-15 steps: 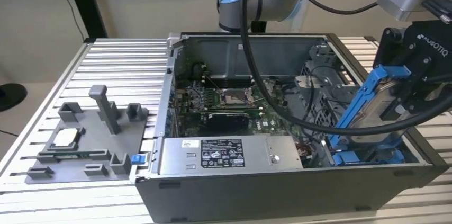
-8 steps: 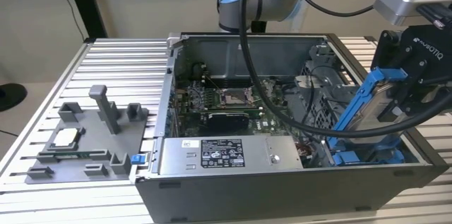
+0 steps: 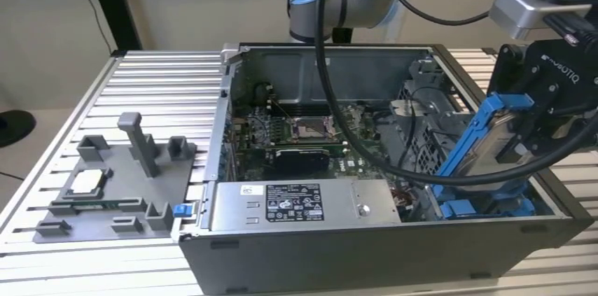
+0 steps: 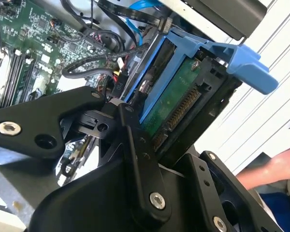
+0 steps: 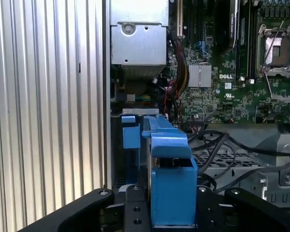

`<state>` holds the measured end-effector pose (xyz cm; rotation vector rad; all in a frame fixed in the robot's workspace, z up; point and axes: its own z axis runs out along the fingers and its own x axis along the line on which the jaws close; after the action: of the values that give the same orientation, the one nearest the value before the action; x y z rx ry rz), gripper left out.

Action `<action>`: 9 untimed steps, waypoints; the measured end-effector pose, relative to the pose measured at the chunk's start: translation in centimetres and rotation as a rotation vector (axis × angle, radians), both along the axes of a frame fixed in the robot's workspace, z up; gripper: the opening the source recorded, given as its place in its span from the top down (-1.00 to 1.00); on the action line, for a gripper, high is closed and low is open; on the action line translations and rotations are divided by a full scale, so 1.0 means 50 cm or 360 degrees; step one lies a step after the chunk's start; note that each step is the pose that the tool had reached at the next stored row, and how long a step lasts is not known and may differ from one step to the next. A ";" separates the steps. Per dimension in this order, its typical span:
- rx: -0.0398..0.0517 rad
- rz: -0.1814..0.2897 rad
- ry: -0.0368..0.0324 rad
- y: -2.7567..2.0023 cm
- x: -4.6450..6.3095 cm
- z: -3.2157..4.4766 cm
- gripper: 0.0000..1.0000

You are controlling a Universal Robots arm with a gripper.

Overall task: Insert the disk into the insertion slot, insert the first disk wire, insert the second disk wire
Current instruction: 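Insert the disk into the insertion slot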

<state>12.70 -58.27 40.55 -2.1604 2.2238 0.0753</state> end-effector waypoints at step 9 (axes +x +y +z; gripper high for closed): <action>0.0000 0.0000 0.0000 0.0000 0.003 -0.016 1.00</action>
<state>12.83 -58.26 39.75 -2.1602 2.2237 0.0755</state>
